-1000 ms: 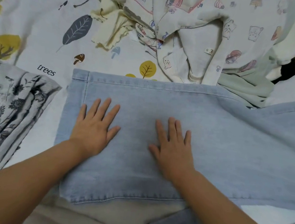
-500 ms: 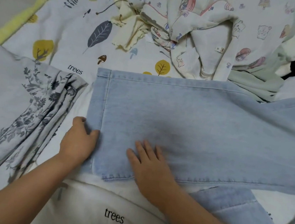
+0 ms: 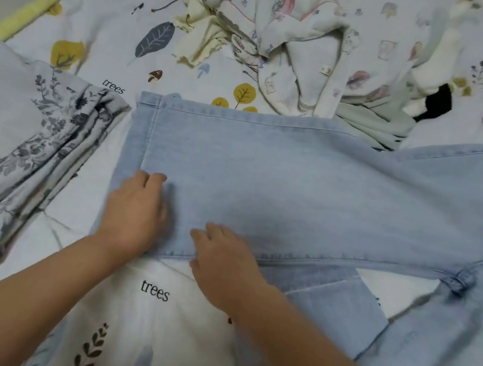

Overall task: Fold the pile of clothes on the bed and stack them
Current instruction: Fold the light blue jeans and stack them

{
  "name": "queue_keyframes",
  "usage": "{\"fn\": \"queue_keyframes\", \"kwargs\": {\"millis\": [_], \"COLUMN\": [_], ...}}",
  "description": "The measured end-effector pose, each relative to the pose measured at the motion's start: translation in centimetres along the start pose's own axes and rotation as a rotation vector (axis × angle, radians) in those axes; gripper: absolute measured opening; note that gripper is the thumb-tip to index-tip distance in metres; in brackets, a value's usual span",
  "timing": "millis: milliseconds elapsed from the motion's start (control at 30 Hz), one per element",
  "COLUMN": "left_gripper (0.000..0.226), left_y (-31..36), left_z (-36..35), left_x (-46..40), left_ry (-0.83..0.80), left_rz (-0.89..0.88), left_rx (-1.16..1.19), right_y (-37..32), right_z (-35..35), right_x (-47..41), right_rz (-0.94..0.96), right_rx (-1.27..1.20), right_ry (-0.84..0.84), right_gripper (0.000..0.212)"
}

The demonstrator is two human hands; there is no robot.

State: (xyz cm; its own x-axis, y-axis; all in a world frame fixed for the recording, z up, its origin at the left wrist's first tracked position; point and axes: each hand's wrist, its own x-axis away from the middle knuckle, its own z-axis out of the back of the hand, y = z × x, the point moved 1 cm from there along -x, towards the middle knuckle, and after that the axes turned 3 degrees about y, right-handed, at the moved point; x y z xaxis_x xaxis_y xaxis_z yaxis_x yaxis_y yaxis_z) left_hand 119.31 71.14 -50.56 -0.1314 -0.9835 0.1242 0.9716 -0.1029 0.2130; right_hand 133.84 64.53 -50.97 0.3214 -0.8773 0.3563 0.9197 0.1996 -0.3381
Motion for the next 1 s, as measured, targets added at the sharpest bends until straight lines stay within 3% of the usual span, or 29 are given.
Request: {"fn": "queue_keyframes", "kwargs": {"millis": [133, 333, 467, 633, 700, 767, 900, 1000], "left_gripper": [0.038, 0.044, 0.063, 0.058, 0.055, 0.057, 0.063, 0.03], "left_y": [7.2, 12.7, 13.3, 13.7, 14.0, 14.1, 13.8, 14.6], "left_z": [-1.7, -5.6, -7.9, -7.6, -7.1, -6.3, -4.4, -2.7], "left_x": [4.1, 9.8, 12.2, 13.0, 12.9, 12.6, 12.1, 11.8], "left_ry": [-0.152, -0.33, -0.544, -0.626, -0.641, -0.679, -0.775, -0.723], "left_rz": [-0.327, -0.621, -0.59, -0.528, -0.502, -0.482, -0.418, -0.382], "left_rx": [0.154, 0.074, -0.244, -0.323, -0.318, -0.289, -0.196, -0.028], "right_y": [5.3, 12.9, 14.2, 13.2, 12.7, 12.7, 13.8, 14.3], "right_z": [0.4, -1.0, -2.2, -2.3, -1.3, 0.4, 5.5, 9.0], "right_x": [4.8, 13.3, 18.0, 21.9, 22.7, 23.5, 24.6, 25.0], "right_rz": [-0.173, -0.302, -0.203, -0.019, 0.008, -0.038, -0.14, -0.16], "right_rx": [0.023, 0.114, 0.061, 0.104, 0.121, -0.03, -0.324, -0.398], "right_ry": [0.043, -0.053, -0.152, -0.328, -0.265, -0.088, 0.171, 0.281], "right_gripper": [0.044, 0.052, 0.062, 0.053, 0.032, 0.015, 0.033, 0.044]}}
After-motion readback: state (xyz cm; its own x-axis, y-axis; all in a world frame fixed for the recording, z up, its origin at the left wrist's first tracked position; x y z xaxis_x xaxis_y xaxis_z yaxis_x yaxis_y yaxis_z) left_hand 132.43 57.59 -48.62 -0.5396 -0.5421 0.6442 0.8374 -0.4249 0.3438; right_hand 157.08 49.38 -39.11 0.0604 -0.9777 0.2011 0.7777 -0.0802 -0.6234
